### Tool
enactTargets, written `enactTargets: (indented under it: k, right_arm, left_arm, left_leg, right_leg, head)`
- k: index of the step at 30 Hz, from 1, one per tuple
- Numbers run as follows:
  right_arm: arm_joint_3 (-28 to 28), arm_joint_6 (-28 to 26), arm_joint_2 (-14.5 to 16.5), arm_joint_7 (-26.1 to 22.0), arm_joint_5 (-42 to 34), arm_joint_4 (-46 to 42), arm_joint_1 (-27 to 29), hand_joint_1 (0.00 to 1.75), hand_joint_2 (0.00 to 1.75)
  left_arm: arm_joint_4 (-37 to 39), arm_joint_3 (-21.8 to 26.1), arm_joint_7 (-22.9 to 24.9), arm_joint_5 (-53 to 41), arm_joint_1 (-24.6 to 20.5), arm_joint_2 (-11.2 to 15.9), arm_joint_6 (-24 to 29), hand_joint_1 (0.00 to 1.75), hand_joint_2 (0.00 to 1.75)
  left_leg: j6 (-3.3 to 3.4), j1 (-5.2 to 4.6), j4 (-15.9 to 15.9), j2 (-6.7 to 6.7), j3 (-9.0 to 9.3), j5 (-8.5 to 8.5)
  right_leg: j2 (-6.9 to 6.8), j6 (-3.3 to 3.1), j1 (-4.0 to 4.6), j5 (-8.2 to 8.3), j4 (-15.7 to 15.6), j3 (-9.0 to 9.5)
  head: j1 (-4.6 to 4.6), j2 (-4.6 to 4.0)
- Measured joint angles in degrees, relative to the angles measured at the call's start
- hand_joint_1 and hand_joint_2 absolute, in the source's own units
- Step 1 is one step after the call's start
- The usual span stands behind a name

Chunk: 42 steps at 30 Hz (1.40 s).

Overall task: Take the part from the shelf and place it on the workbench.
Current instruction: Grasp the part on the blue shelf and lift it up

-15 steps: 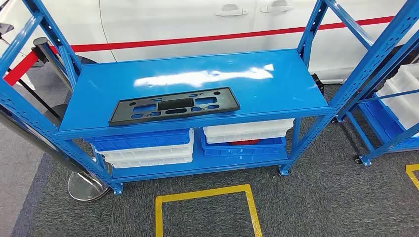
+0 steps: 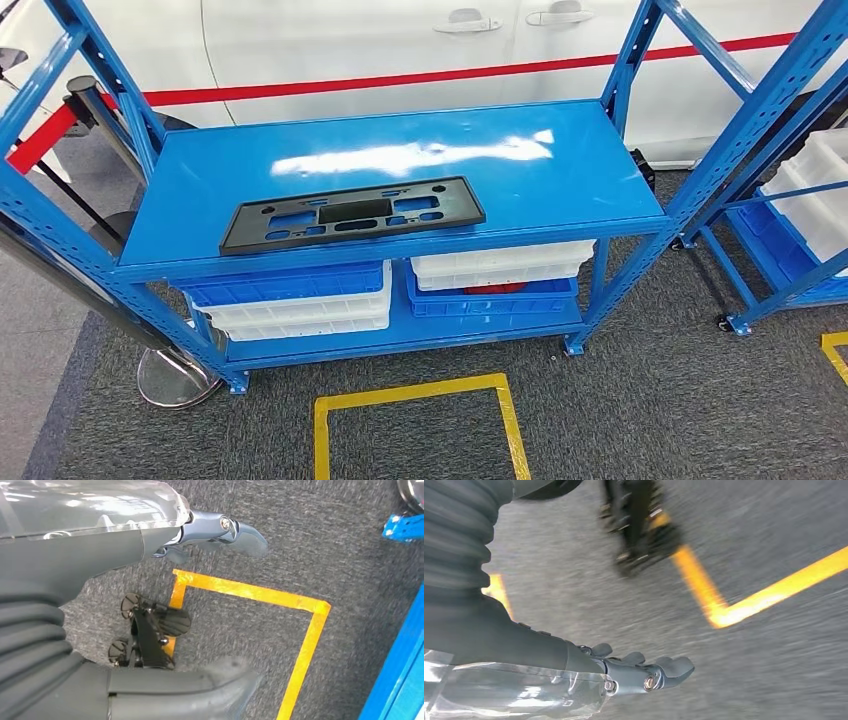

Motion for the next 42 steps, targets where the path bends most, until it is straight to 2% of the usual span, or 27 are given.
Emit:
enactTargets:
  k: [5,14,19,21,23,24,25,27,28,29,30,32,33,34,35,37,39,40,42]
  right_arm:
    - [-2.26,2.55,0.27,-3.4,3.46,-7.69,-0.56,0.0,1.75]
    - [-2.9,6.91,1.15,-8.52,8.95,-25.72,-0.01,0.0,1.75]
    - [-2.2,8.85,2.08,-11.27,11.97,-35.81,1.16,0.0,1.75]
    - [-1.51,9.44,2.41,-12.35,13.35,-40.13,1.6,0.0,1.75]
    - [-0.74,9.91,2.57,-13.27,14.62,-44.0,1.97,0.0,0.87]
    - [-0.25,10.19,2.6,-13.61,15.35,-45.71,2.08,0.0,0.44]
    - [0.32,10.48,2.6,-13.84,16.13,-47.2,2.2,0.0,0.0]
    - [1.79,11.16,2.6,-14.01,17.82,-49.95,2.69,0.0,0.0]
    - [2.77,11.47,2.6,-14.05,18.69,-51.51,3.13,0.0,0.0]
    - [3.91,11.76,2.6,-14.12,19.58,-53.23,3.54,0.0,0.0]
    - [5.11,12.04,2.6,-14.19,20.47,-54.96,3.82,0.0,0.44]
    - [7.71,12.5,2.6,-14.37,22.22,-58.48,4.04,0.0,1.31]
    - [8.99,12.68,2.6,-14.44,23.08,-60.16,4.13,0.0,1.75]
    - [10.36,12.81,2.6,-14.51,24.07,-61.88,4.28,0.0,1.75]
    - [11.66,12.79,2.6,-14.57,25.2,-63.32,4.42,0.0,1.75]
    - [13.96,12.24,2.58,-14.62,28.03,-65.59,4.58,0.0,1.75]
    - [15.92,11.05,2.57,-14.42,31.41,-67.21,4.46,0.0,1.75]
    - [16.91,10.38,2.57,-14.17,33.24,-67.81,4.32,0.0,1.75]
    - [19.01,9.1,2.56,-13.27,36.92,-68.43,3.91,0.0,1.75]
  left_arm:
    - [0.34,0.82,-1.04,-1.26,-0.19,-0.31,0.37,0.0,0.0]
    - [0.67,1.79,-2.33,-3.96,-0.41,-0.89,1.38,0.0,0.0]
    - [0.84,2.35,-2.8,-5.6,-0.59,-0.97,2.11,0.0,0.0]
    - [0.95,2.67,-2.95,-6.26,-0.68,-1.05,2.33,0.0,0.0]
    - [0.99,2.85,-3.13,-6.87,-0.81,-1.32,2.56,0.0,0.0]
    - [1.0,2.92,-3.21,-7.16,-0.88,-1.44,2.71,0.0,0.0]
    - [1.01,2.99,-3.27,-7.45,-0.91,-1.56,2.86,0.0,0.0]
    - [1.02,3.18,-3.32,-8.04,-0.91,-1.69,3.13,0.0,0.0]
    - [1.03,3.3,-3.31,-8.38,-0.88,-1.78,3.25,0.0,0.0]
    - [1.04,3.46,-3.28,-8.72,-0.84,-1.92,3.35,0.0,0.0]
    - [1.07,3.63,-3.25,-9.1,-0.82,-2.08,3.47,0.0,0.0]
    - [1.15,4.03,-3.16,-9.87,-0.85,-2.44,3.76,0.0,0.0]
    - [1.22,4.22,-3.09,-10.22,-0.9,-2.57,3.92,0.0,0.0]
    - [1.27,4.42,-3.03,-10.57,-0.96,-2.67,4.07,0.0,0.0]
    - [1.33,4.57,-2.95,-10.93,-0.99,-2.73,4.19,0.0,0.0]
    - [1.42,4.75,-2.79,-11.54,-1.03,-2.82,4.34,0.0,0.0]
    - [1.48,4.91,-2.67,-12.03,-1.05,-2.93,4.4,0.0,0.0]
    - [1.49,4.99,-2.63,-12.29,-1.08,-2.97,4.41,0.0,0.0]
    - [1.52,5.14,-2.55,-12.78,-1.11,-3.04,4.41,0.0,0.0]
  left_leg:
    - [0.03,-0.01,0.01,0.0,0.01,0.03]
    - [0.08,-0.03,0.11,-0.01,-0.01,0.03]
    - [0.55,-0.23,0.44,-0.01,-0.21,-0.11]
    - [0.96,-0.39,0.22,-0.01,-0.22,0.03]
    - [1.65,-0.04,-1.12,0.09,0.29,0.76]
    - [2.04,0.15,-1.91,0.19,0.59,1.2]
    - [2.32,0.33,-2.49,0.3,0.81,1.54]
    - [2.52,0.25,-2.71,0.39,0.75,1.71]
    - [2.48,0.23,-2.65,0.37,0.7,1.67]
    - [2.38,0.24,-2.57,0.33,0.7,1.61]
    - [2.22,0.28,-2.45,0.3,0.75,1.5]
    - [1.63,0.38,-1.95,0.26,0.81,1.09]
    - [1.22,0.33,-1.56,0.23,0.72,0.82]
    - [0.79,0.23,-1.27,0.21,0.59,0.62]
    - [0.38,0.18,-1.15,0.19,0.48,0.54]
    - [-0.4,0.27,-1.23,0.17,0.39,0.54]
    - [-1.0,0.5,0.47,0.3,-0.36,-0.76]
    - [-1.2,0.56,3.04,0.37,-1.53,-2.29]
    - [-1.42,0.6,10.93,0.46,-5.26,-5.95]
  right_leg:
    - [0.0,0.04,0.0,0.03,0.0,0.0]
    - [0.01,0.08,-0.07,0.07,-0.03,-0.01]
    - [-0.02,0.42,-0.41,0.24,-0.14,-0.07]
    - [-0.01,0.75,-0.53,0.41,-0.4,-0.02]
    - [-0.02,1.12,-0.5,0.15,-0.37,0.07]
    - [-0.02,1.24,-0.45,-0.76,0.82,-0.47]
    - [-0.05,1.32,-0.48,-2.32,3.38,-1.68]
    - [-0.08,1.54,-0.63,-5.77,10.82,-5.46]
    - [-0.1,1.68,-0.72,-6.47,13.59,-6.94]
    - [-0.11,1.8,-0.81,-5.94,14.28,-7.47]
    - [-0.14,1.89,-0.91,-4.42,12.91,-6.99]
    - [-0.21,2.0,-1.15,-0.3,5.62,-3.72]
    - [-0.14,1.85,-1.11,0.92,2.51,-2.34]
    - [-0.07,1.59,-1.03,1.51,0.45,-1.49]
    - [0.02,1.2,-0.83,1.36,-0.14,-1.32]
    - [0.04,0.3,-0.64,1.5,-0.27,-1.49]
    - [-0.1,-0.57,-0.71,1.66,-0.53,-1.46]
    - [-0.2,-0.9,-0.76,1.72,-0.65,-1.44]
    - [-0.36,-1.24,-0.56,1.66,-0.64,-1.46]
  head:
    - [0.0,0.0]
    - [-0.01,0.0]
    - [-0.03,0.0]
    - [-0.05,0.0]
    - [0.02,0.0]
    - [0.16,0.0]
    - [0.33,0.0]
    - [0.56,0.0]
    - [0.58,0.0]
    - [0.6,0.0]
    - [0.61,0.0]
    - [0.66,0.0]
    - [0.69,0.0]
    - [0.65,0.0]
    - [0.6,0.0]
    - [0.5,0.0]
    - [0.35,0.0]
    - [0.22,0.0]
    - [0.03,0.0]
